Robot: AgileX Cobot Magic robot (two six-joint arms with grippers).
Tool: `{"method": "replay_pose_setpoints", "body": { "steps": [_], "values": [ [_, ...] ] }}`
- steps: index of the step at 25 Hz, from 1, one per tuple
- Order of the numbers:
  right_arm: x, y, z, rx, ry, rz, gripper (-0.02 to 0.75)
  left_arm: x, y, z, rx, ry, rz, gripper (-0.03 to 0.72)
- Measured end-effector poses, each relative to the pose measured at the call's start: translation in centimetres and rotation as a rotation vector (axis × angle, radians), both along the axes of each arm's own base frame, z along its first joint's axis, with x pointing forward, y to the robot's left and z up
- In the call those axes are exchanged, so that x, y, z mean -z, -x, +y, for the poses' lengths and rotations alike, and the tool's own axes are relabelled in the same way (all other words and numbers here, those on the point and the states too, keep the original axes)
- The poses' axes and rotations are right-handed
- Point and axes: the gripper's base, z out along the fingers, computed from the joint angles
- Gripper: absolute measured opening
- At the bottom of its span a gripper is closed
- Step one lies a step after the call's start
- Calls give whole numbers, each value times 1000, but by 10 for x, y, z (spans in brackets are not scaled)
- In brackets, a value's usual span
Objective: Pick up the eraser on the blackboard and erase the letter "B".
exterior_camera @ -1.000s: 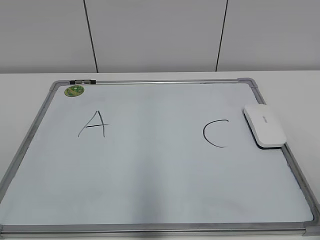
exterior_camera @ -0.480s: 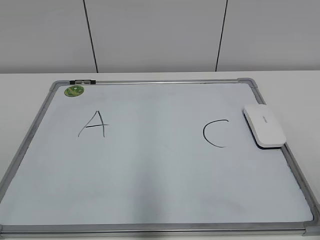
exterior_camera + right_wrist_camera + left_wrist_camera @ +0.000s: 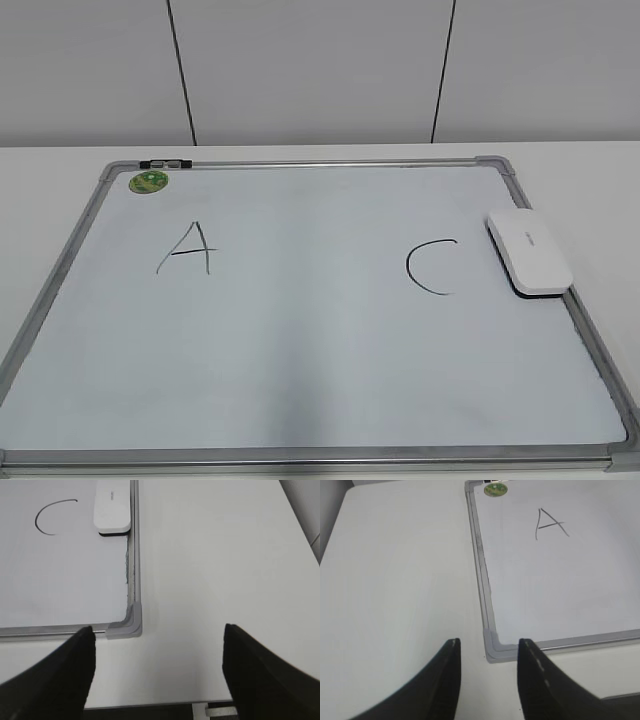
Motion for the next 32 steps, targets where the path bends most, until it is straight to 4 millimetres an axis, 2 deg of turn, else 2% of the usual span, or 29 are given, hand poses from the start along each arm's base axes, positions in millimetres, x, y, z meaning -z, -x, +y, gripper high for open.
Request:
{"method": "replay_pose_setpoints", "body": {
  "steps": [5,32],
  "values": [
    [1,10,1,0,3,-64,588,1,7,0,0,0,-38,267],
    [1,10,1,-1,2,-64,587,1,7,0,-1,-1,-38,262]
  ]
}}
